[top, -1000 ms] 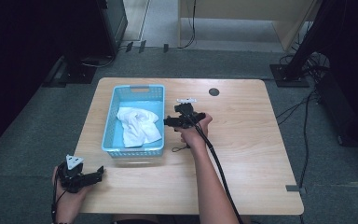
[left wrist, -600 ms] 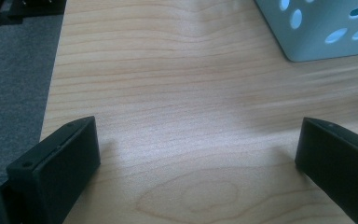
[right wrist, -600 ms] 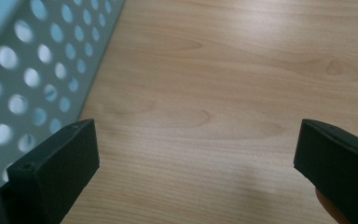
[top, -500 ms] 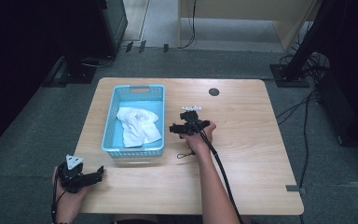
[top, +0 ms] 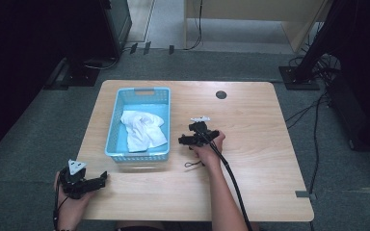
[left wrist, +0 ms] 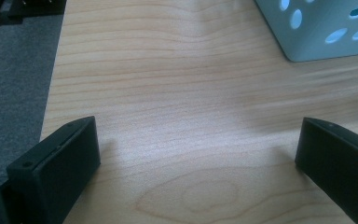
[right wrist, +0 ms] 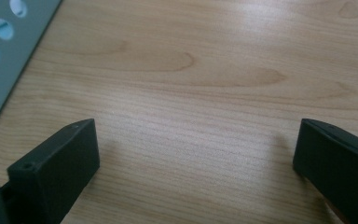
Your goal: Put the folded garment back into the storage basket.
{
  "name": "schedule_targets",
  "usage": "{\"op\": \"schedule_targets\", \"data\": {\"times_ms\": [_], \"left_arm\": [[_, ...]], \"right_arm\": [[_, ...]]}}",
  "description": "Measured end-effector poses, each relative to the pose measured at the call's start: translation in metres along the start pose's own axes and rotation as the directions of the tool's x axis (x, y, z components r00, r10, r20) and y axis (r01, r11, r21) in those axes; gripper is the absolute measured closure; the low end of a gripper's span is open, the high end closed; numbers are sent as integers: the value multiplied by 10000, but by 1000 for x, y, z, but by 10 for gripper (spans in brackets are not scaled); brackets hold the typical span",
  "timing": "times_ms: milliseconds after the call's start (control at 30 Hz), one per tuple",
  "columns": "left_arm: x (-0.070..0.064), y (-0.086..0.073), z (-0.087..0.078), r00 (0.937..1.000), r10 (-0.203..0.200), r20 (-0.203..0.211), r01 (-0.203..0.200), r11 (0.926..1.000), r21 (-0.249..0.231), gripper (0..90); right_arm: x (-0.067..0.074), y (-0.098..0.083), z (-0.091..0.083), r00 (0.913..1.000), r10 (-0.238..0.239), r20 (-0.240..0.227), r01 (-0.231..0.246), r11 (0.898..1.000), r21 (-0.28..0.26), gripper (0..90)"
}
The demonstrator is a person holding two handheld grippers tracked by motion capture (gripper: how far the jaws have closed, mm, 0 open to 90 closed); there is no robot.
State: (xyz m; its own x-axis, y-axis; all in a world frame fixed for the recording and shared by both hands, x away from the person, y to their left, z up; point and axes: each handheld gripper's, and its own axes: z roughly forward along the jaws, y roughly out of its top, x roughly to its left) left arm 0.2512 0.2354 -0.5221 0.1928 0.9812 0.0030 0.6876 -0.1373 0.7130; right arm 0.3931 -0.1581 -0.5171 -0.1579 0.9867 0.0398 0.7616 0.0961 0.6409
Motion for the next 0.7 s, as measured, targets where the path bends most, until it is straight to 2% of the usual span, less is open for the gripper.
{"op": "schedule_targets", "data": {"times_ms": [133, 333, 700], "left_arm": [[0, 0, 0, 10000, 0, 2, 0, 10000, -10, 0], [0, 0, 0, 10000, -2, 1, 2, 10000, -12, 0], [0, 0, 0, 10000, -1, 2, 1, 10000, -15, 0]], "right_arm": [[-1, -7, 0, 9998, -189, 119, 194, 9988, -456, 1], [-2, -16, -2, 9998, -123, 168, 141, 9937, -1113, 2], [-6, -22, -7, 9998, -81, 205, 103, 9939, -1102, 2]]}}
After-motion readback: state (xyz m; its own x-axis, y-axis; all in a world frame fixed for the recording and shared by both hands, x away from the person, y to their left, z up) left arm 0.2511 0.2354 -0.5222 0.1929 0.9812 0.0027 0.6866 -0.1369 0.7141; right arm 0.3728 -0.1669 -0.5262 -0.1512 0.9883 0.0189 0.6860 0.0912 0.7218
